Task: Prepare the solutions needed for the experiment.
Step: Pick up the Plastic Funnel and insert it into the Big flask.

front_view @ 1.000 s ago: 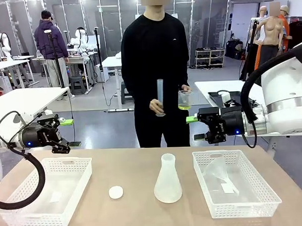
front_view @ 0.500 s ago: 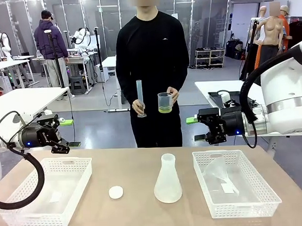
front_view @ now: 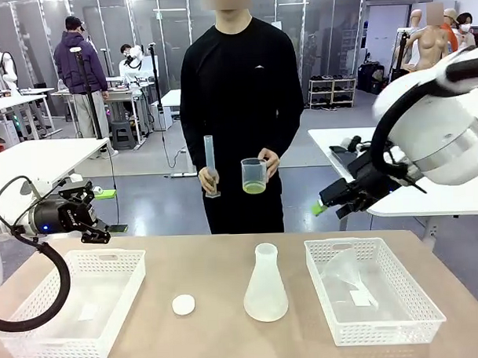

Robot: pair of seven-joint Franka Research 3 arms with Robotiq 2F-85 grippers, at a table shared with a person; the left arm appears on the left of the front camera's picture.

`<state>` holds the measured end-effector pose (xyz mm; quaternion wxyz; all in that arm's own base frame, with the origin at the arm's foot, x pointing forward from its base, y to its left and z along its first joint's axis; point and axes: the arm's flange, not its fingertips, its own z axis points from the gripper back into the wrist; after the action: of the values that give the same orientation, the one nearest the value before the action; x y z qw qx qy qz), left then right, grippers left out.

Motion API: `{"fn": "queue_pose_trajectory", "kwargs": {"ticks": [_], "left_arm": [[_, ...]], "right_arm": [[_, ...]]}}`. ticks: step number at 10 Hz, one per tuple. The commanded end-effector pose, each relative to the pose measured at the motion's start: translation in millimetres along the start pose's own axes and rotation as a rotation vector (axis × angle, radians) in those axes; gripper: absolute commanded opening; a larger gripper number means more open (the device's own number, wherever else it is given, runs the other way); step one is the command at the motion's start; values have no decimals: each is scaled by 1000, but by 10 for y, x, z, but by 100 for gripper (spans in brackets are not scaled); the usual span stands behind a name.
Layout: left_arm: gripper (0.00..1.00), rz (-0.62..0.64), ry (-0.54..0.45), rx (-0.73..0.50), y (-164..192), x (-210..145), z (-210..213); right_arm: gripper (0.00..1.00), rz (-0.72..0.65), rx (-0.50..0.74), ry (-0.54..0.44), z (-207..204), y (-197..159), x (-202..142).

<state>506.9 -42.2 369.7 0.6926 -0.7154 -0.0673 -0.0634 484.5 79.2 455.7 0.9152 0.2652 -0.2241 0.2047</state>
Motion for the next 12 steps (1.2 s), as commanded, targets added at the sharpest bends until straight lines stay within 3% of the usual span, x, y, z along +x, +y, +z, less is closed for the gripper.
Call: {"fn": "queue_pose_trajectory", "kwargs": {"ticks": [1,2,3,8,9,10,11,12], "left_arm": [[100,-7,4,5,-30,-5,0],[100,-7,4,5,-30,-5,0],[100,-7,4,5,-30,-5,0],[100,-7,4,5,-30,-5,0],[100,-7,4,5,-30,-5,0],[100,-7,4,5,-30,-5,0],[100,-7,4,5,-30,-5,0],[100,-7,4,5,-30,-5,0]], "right_arm": [[100,277,-447,235,-89,152,70],[100,310,-498,284,-132,137,72],[100,104,-114,70,-42,79,42],[100,96,-147,87,-54,92,54],[100,315,-97,151,-40,131,142],[100,605,-162,213,0,146,209],[100,720,-286,315,14,97,277],[100,777,-333,347,0,52,358]]}}
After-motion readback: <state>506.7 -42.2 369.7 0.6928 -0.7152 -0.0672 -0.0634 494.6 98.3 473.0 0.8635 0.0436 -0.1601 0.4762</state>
